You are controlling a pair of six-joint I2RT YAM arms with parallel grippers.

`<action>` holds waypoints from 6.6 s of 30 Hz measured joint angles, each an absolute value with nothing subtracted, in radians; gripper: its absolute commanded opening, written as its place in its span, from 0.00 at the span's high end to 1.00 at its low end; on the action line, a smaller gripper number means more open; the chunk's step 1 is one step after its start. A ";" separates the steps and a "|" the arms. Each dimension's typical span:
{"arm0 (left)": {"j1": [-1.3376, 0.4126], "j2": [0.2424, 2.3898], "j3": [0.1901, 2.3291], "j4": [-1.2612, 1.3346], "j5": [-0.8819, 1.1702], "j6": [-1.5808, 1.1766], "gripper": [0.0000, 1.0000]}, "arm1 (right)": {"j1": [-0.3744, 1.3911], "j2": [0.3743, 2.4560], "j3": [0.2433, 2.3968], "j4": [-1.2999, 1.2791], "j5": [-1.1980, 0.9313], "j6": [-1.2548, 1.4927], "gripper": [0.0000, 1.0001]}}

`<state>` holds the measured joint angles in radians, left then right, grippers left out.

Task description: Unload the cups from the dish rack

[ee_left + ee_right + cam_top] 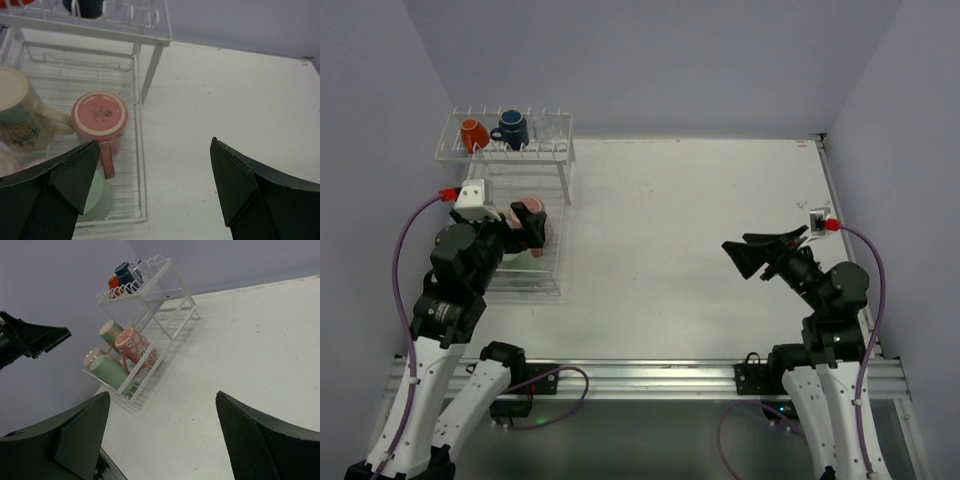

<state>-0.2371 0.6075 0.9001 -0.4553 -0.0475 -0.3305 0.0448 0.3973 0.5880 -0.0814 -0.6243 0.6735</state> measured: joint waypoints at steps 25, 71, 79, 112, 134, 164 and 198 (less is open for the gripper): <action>-0.237 0.851 0.767 -0.574 -0.516 -0.466 0.07 | 0.134 0.456 0.426 0.013 -0.646 0.695 0.12; -0.238 0.612 0.790 -0.052 0.462 -0.782 0.76 | 0.588 0.788 0.568 0.485 -0.564 1.010 0.21; -0.244 0.635 0.681 0.261 0.603 -0.915 0.78 | 0.689 0.959 0.681 0.593 -0.517 1.025 0.16; -0.284 0.565 0.833 -0.293 0.327 -0.426 0.00 | 0.487 1.174 1.203 -0.152 -0.135 0.569 1.00; -0.389 0.479 0.639 -0.389 0.244 -0.321 0.00 | 0.150 1.942 1.593 -0.561 0.244 0.057 0.98; -0.380 0.641 0.716 -0.421 0.000 -0.359 0.00 | 0.136 1.781 1.587 -0.606 0.175 0.105 0.01; -0.243 1.188 0.867 -0.319 -0.482 -0.376 0.00 | 0.330 1.025 0.929 -0.139 -0.303 0.355 0.01</action>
